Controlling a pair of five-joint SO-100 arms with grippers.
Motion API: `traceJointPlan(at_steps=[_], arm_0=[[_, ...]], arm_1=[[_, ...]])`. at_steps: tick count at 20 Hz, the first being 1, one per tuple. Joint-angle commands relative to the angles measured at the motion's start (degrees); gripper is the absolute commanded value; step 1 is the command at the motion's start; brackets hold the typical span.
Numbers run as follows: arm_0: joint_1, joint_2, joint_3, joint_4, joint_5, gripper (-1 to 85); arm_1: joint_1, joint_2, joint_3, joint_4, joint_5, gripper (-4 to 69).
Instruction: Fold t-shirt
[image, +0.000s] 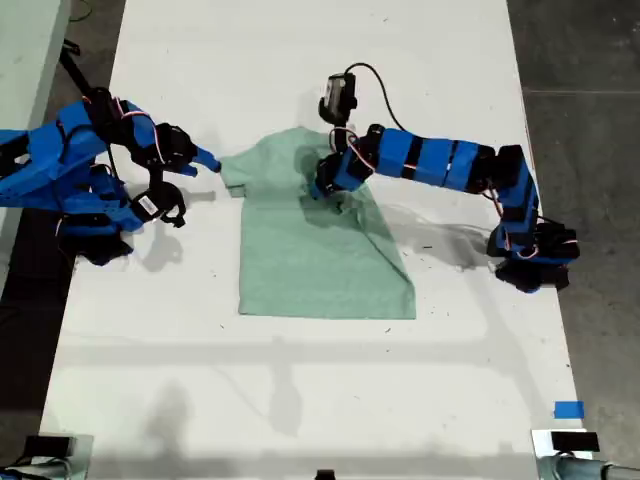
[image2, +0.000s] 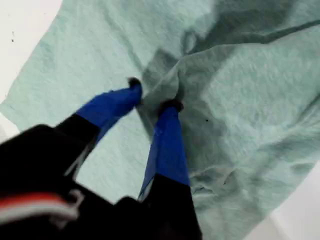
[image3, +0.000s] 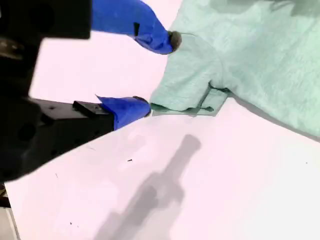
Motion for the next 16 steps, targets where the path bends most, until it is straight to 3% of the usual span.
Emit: traceJointPlan(at_steps=[1, 8, 11, 16], arm_0=[[0.1, 0.1, -2.2, -1.7, 0.5, 22.1], [-1.5, -4.7, 1.9, -6.8, 1.1, 23.0], [-4.8, -14.1, 0.8, -11.8, 4.1, 23.5], [-11.7, -31.2, -8.8, -14.1, 9.7, 24.4]], arm_1=[[-1.2, 6.5, -5.0, 4.5, -0.4, 39.4], [3.0, 26.5, 3.1, 16.8, -3.5, 28.8], [2.8, 34.7, 10.5, 17.7, -3.9, 27.2], [1.1, 45.4, 22.9, 17.2, -2.2, 24.1]])
